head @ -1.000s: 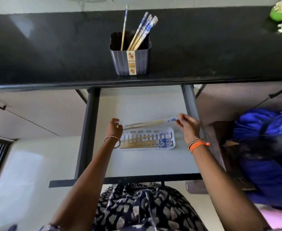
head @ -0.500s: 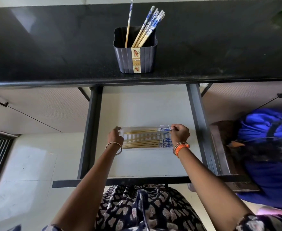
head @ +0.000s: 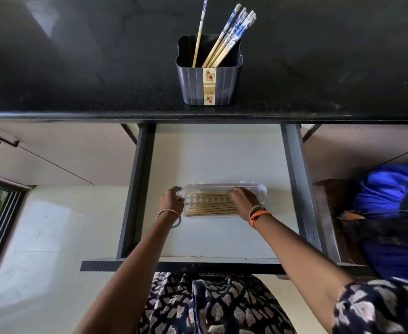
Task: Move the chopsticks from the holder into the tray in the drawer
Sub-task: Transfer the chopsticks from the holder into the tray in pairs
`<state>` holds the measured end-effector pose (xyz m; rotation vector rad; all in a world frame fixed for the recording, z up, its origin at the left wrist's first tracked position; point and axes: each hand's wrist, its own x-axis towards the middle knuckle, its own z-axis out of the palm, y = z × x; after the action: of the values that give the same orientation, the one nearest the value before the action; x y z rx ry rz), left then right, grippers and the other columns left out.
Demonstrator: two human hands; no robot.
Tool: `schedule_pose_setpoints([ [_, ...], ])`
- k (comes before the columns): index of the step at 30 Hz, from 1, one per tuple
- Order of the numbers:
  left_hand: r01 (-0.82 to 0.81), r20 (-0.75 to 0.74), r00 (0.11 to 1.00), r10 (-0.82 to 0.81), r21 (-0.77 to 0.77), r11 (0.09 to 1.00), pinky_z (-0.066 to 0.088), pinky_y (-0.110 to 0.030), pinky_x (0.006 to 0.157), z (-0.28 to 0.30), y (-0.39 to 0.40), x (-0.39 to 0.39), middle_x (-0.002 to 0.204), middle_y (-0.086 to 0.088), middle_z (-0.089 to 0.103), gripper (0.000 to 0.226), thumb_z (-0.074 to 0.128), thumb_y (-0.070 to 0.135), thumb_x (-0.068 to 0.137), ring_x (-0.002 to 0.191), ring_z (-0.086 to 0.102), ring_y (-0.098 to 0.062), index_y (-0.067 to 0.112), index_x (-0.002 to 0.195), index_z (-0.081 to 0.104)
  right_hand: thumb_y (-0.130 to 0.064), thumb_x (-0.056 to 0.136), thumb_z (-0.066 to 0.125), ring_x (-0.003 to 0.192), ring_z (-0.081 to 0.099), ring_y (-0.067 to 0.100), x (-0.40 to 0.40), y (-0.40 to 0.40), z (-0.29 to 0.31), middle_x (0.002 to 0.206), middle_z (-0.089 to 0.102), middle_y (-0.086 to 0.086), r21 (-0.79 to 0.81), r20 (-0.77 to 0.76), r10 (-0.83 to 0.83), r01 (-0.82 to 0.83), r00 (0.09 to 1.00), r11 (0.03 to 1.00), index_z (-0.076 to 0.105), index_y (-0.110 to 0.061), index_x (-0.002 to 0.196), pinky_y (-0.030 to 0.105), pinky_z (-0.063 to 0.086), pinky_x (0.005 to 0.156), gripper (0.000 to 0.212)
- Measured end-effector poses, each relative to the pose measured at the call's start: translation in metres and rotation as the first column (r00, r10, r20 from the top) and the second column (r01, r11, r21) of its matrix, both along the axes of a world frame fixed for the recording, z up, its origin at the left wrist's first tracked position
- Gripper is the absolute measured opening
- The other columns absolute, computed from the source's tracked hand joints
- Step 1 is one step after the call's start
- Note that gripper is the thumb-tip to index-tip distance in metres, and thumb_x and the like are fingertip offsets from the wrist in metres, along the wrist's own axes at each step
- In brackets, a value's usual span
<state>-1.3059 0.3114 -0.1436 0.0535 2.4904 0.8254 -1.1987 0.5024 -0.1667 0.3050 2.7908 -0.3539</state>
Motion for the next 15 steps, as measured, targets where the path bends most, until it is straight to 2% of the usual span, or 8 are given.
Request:
schedule_pose_setpoints([
  [4,0.013,0.004,1.0,-0.013,0.006,1.0,0.051,-0.036,0.087,-0.001,-0.002,-0.002,0.107,-0.024,0.068,0.036,0.054,-0.004,0.082,0.098,0.063,-0.036,0.007,0.116,0.06,0.02,0.075,0.052,0.109,0.061,0.034,-0.007,0.001,-0.002,0.115,0.06,0.015,0.018,0.042,0.091,-0.092,0.995,0.996,0.059,-0.006,0.121,0.038,0.052,0.086,0.053],
  [6,0.002,0.007,1.0,-0.002,0.012,1.0,0.05,-0.036,0.089,-0.001,-0.002,-0.002,0.109,-0.023,0.067,0.037,0.053,-0.004,0.082,0.101,0.062,-0.036,0.007,0.117,0.059,0.019,0.076,0.049,0.108,0.061,0.035,-0.007,-0.001,0.001,0.116,0.059,0.015,0.006,0.044,0.08,-0.08,0.996,0.997,0.057,-0.006,0.123,0.038,0.053,0.086,0.054],
  [9,-0.036,-0.025,0.999,0.038,0.062,0.997,0.047,-0.036,0.095,0.013,0.004,-0.005,0.116,-0.022,0.064,0.036,0.051,-0.003,0.084,0.108,0.06,-0.033,0.006,0.119,0.057,0.016,0.079,0.044,0.102,0.064,0.035,-0.014,-0.006,0.026,0.112,0.063,0.015,-0.002,-0.013,0.048,-0.048,0.999,0.999,0.061,-0.005,0.116,0.038,0.054,0.081,0.046],
  [12,-0.029,-0.198,0.978,0.072,0.213,0.977,0.051,-0.037,0.092,0.052,0.023,-0.028,0.116,-0.02,0.064,0.033,0.048,-0.004,0.086,0.102,0.063,-0.032,0.007,0.116,0.057,0.001,0.085,0.047,0.1,0.067,0.031,-0.038,-0.004,0.079,0.111,0.07,0.008,-0.046,-0.217,-0.063,0.054,0.974,0.997,0.068,-0.014,0.113,0.036,0.054,0.079,0.038],
  [14,0.037,-0.367,0.926,0.095,0.337,0.941,0.051,-0.03,0.085,0.094,0.043,-0.052,0.112,-0.015,0.066,0.032,0.047,-0.005,0.086,0.097,0.064,-0.025,0.007,0.112,0.059,-0.006,0.087,0.049,0.097,0.069,0.029,-0.063,0.009,0.126,0.107,0.074,0.007,-0.168,-0.449,-0.223,0.163,0.865,0.972,0.071,-0.016,0.107,0.038,0.057,0.081,0.032],
  [15,0.092,-0.455,0.885,0.102,0.386,0.918,0.05,-0.026,0.083,0.117,0.054,-0.066,0.109,-0.013,0.067,0.03,0.047,-0.005,0.086,0.096,0.063,-0.02,0.008,0.11,0.06,-0.007,0.087,0.051,0.092,0.07,0.027,-0.078,0.019,0.152,0.101,0.075,0.007,-0.259,-0.565,-0.306,0.188,0.766,0.947,0.073,-0.014,0.102,0.037,0.057,0.079,0.028],
])
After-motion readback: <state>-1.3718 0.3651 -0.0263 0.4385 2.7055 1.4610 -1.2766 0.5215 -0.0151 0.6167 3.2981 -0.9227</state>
